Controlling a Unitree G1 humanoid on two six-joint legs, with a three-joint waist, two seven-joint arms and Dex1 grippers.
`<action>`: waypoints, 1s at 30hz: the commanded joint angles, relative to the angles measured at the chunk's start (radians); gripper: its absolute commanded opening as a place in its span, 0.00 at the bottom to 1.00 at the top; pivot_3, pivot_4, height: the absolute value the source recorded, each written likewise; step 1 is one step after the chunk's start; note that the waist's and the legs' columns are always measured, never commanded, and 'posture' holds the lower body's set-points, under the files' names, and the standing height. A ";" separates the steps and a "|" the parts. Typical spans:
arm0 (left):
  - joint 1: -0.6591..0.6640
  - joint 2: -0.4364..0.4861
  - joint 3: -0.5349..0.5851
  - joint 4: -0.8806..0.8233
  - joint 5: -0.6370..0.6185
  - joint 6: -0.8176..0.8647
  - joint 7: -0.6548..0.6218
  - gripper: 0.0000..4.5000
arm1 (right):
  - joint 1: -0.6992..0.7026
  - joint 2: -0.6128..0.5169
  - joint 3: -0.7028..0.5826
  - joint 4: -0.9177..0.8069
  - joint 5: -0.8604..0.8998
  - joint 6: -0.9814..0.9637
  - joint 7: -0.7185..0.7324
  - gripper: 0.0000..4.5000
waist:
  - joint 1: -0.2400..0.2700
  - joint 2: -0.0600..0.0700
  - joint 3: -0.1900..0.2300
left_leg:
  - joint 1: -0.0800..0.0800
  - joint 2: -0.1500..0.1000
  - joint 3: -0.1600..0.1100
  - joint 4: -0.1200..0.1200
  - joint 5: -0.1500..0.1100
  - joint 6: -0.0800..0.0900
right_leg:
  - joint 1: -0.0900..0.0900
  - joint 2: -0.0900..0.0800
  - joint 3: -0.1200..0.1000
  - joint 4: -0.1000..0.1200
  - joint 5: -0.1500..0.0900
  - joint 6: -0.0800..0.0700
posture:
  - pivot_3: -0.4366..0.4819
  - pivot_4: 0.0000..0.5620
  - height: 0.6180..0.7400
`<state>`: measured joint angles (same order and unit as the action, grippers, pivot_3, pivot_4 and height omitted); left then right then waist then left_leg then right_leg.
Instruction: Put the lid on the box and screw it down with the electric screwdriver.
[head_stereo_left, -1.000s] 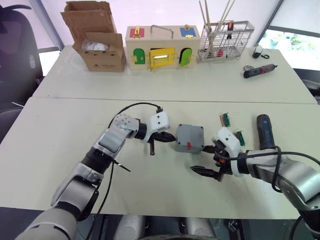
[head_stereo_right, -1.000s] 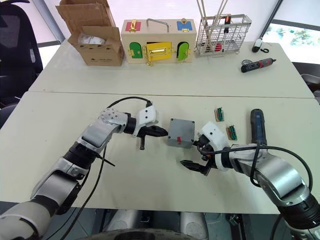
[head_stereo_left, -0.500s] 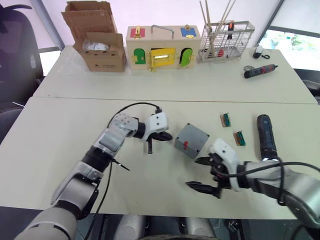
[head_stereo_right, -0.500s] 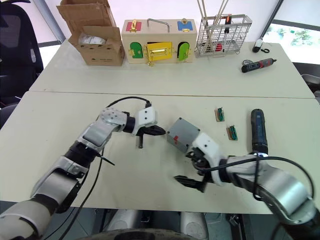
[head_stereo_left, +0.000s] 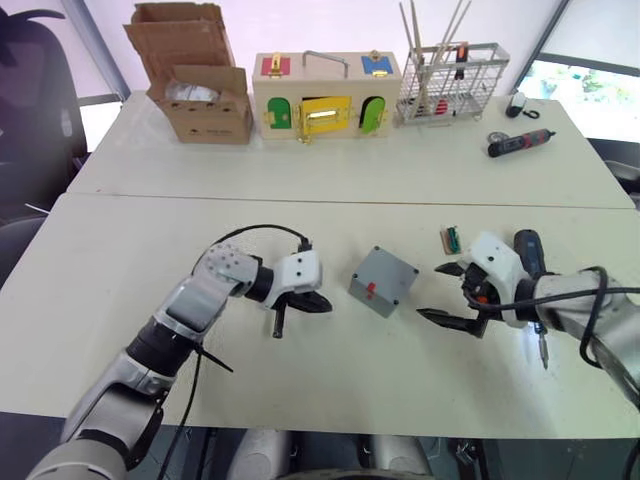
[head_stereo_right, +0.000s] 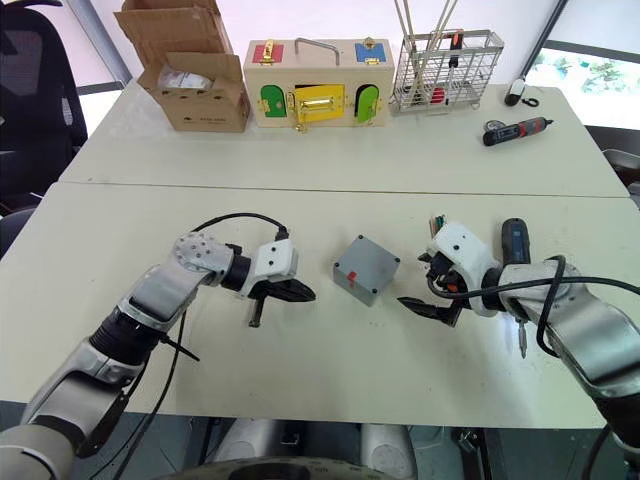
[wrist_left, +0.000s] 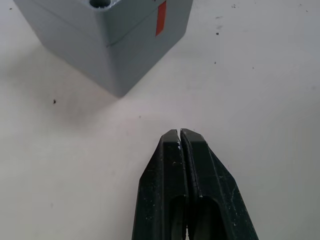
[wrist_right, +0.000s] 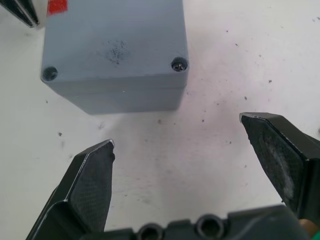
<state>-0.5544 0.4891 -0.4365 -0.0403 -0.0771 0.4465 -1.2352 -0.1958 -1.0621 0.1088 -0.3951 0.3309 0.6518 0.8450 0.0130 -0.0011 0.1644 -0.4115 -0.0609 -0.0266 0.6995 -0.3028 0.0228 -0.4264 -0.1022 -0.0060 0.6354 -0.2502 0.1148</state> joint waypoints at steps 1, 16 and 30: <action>-0.008 -0.036 -0.020 -0.028 -0.012 0.007 0.022 0.00 | -0.068 0.009 0.055 0.084 -0.071 -0.131 0.090 0.99 | 0.000 0.000 0.000 | 0.000 0.000 0.000 0.000 0.000 0.000 | 0.000 0.000 0.000 0.000 0.000 0.000 | 0.48 0.27 0.62; -0.019 -0.081 0.017 0.060 -0.013 -0.003 0.105 0.00 | -0.049 0.106 0.076 -0.053 0.029 -0.062 0.240 0.99 | 0.000 0.000 0.000 | 0.000 0.001 0.000 0.000 0.001 -0.001 | -0.002 0.000 0.000 0.002 0.000 0.000 | 0.48 0.27 0.62; -0.029 -0.068 0.022 0.081 -0.011 -0.018 0.105 0.00 | 0.018 0.136 0.040 -0.157 0.029 0.021 0.153 0.99 | 0.001 0.000 0.000 | 0.000 0.000 0.000 0.000 0.001 -0.001 | -0.002 0.000 0.000 0.004 0.000 0.000 | 0.48 0.27 0.62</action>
<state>-0.5639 0.4288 -0.4261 0.0457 -0.0781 0.4458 -1.1343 -0.1726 -0.9299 0.1754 -0.4943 0.3389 0.6802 0.9986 0.0140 -0.0011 0.1644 -0.4112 -0.0605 -0.0270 0.6997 -0.3020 0.0214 -0.4284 -0.1024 -0.0056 0.6395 -0.2502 0.1148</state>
